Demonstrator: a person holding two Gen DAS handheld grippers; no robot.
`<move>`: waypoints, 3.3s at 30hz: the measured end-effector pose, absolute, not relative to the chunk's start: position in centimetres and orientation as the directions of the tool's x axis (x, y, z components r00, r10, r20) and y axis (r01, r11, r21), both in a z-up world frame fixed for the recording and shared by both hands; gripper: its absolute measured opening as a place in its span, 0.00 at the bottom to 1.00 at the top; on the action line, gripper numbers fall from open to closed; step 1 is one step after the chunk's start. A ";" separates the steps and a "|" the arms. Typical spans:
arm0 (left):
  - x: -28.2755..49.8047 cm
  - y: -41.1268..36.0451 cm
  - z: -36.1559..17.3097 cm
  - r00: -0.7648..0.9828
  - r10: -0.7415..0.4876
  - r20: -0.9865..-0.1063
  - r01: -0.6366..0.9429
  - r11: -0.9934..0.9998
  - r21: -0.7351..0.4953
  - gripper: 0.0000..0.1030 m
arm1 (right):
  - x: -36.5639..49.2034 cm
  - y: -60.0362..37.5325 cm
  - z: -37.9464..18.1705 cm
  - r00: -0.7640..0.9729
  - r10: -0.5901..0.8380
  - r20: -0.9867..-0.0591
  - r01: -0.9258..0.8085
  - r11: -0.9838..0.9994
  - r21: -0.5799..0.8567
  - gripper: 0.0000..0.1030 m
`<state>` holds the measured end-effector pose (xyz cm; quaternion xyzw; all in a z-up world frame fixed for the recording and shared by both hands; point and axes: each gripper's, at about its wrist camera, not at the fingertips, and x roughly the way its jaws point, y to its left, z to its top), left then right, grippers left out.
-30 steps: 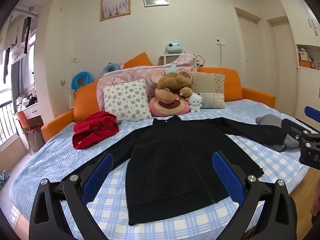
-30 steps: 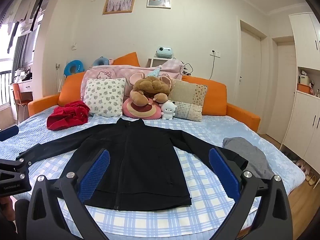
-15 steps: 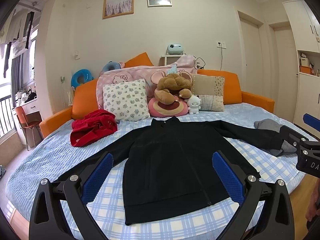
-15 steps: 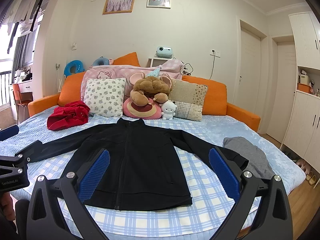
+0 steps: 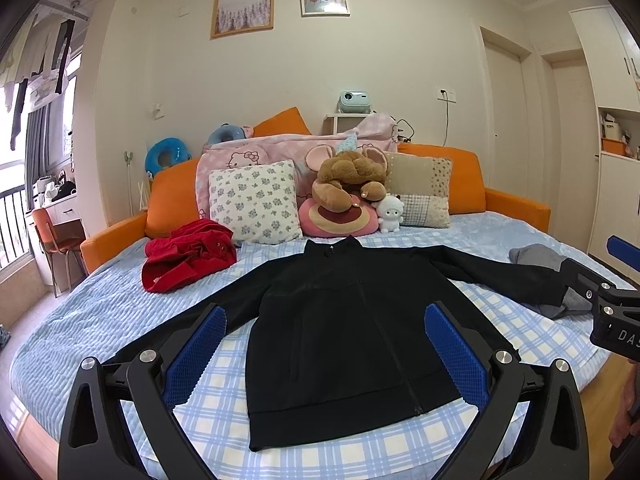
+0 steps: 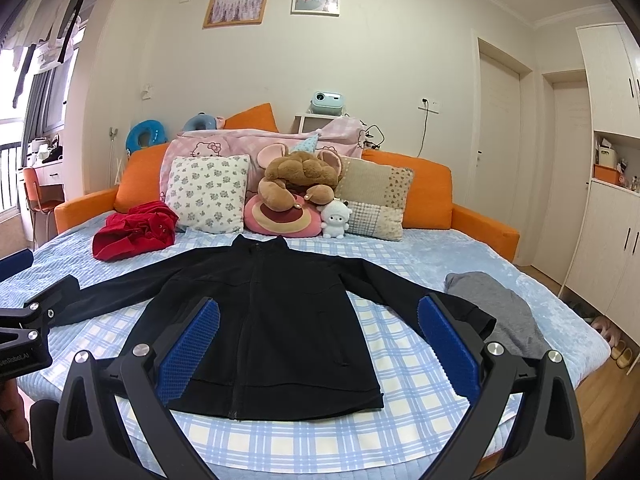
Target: Fold large clothes
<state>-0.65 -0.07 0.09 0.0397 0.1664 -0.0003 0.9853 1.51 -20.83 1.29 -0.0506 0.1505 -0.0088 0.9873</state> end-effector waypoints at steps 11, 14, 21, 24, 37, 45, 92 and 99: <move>-0.8 -0.4 0.0 0.945 0.023 -0.325 0.004 0.997 0.082 0.98 | 1.5 -20.9 1.3 0.955 -0.035 -0.295 0.004 0.995 -0.102 0.96; -0.8 -0.8 -0.2 0.945 0.023 -0.326 0.004 0.997 0.081 0.98 | 1.4 -20.8 1.3 0.955 -0.035 -0.295 0.005 0.995 -0.101 0.96; -0.8 0.1 0.1 0.945 0.016 -0.326 0.009 0.997 0.073 0.98 | 1.5 -20.8 1.3 0.955 -0.036 -0.294 0.006 0.995 -0.102 0.96; -0.7 0.1 0.1 0.945 0.011 -0.326 0.013 0.997 0.071 0.98 | 1.5 -20.8 1.3 0.955 -0.035 -0.294 0.005 0.995 -0.104 0.96; -0.7 -0.8 0.2 0.945 0.019 -0.326 0.010 0.996 0.087 0.98 | 1.5 -21.1 1.3 0.953 -0.043 -0.300 0.012 0.994 -0.104 0.96; 0.1 -0.5 0.1 0.939 0.024 -0.343 0.006 0.996 0.085 0.98 | 1.8 -21.1 1.4 0.952 -0.044 -0.302 0.013 0.995 -0.103 0.96; 29.9 -11.8 -5.6 0.828 -0.131 -0.546 0.188 0.981 0.049 0.98 | 20.7 -38.1 -3.5 0.801 -0.320 -0.505 0.344 0.938 -0.050 0.96; 38.8 -16.2 -8.4 0.826 -0.058 -0.561 0.140 0.985 0.105 0.98 | 24.8 -42.6 -6.1 0.755 -0.332 -0.565 0.381 0.924 -0.034 0.92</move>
